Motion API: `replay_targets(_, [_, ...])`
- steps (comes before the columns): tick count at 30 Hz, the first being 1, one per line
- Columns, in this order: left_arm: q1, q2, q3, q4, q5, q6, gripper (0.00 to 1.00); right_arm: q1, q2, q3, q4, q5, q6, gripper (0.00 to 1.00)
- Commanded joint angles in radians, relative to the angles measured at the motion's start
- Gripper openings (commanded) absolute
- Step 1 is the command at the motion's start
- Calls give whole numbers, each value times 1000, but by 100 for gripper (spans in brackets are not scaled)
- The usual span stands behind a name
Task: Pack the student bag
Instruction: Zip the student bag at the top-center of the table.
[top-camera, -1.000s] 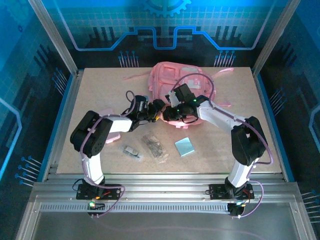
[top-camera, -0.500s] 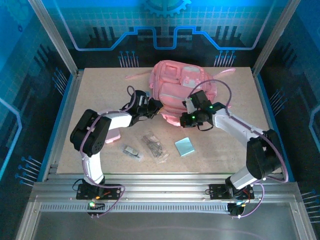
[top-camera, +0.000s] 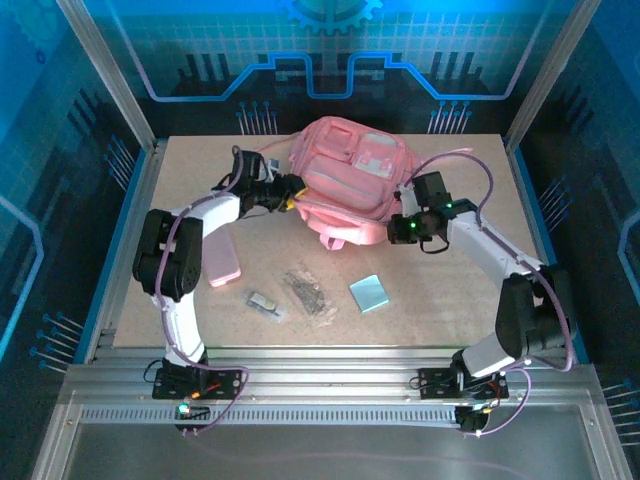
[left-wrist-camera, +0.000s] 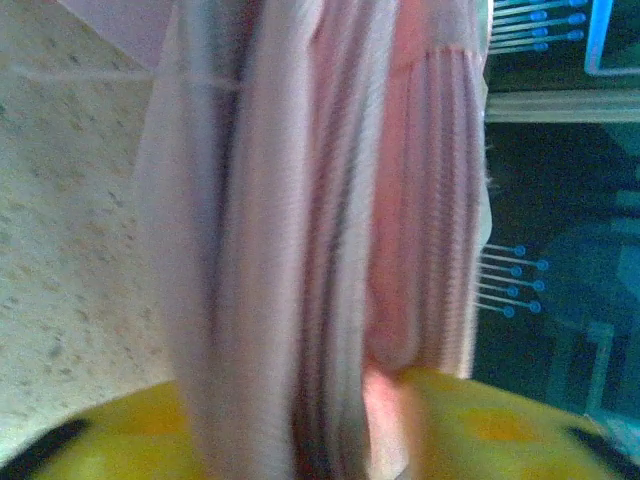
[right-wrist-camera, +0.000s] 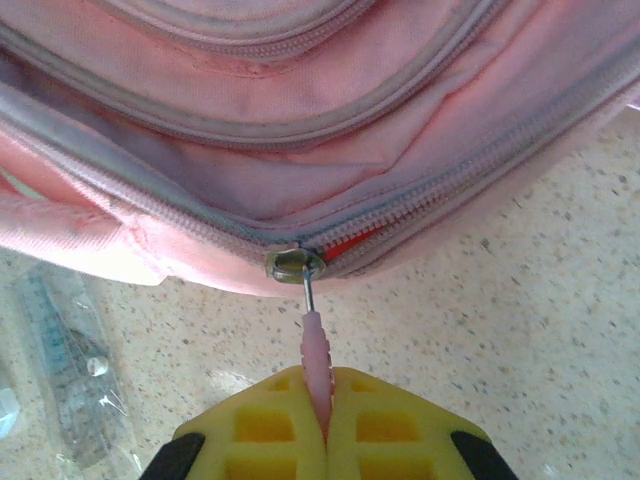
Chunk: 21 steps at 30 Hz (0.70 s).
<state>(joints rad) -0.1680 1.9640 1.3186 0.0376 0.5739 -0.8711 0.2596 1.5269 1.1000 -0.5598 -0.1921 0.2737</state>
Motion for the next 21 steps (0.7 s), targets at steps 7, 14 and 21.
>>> replay_targets(7, [72, -199, -116, -120, -201, -5, 99, 147, 154, 132, 121, -118, 121, 0])
replay_targets(14, [27, -368, -339, 11, -195, -193, 99, 254, 311, 362, 133, -166, 129, 0])
replay_targets(21, [-99, -313, -403, 239, -298, -415, 99, 321, 358, 461, 117, -214, 132, 0])
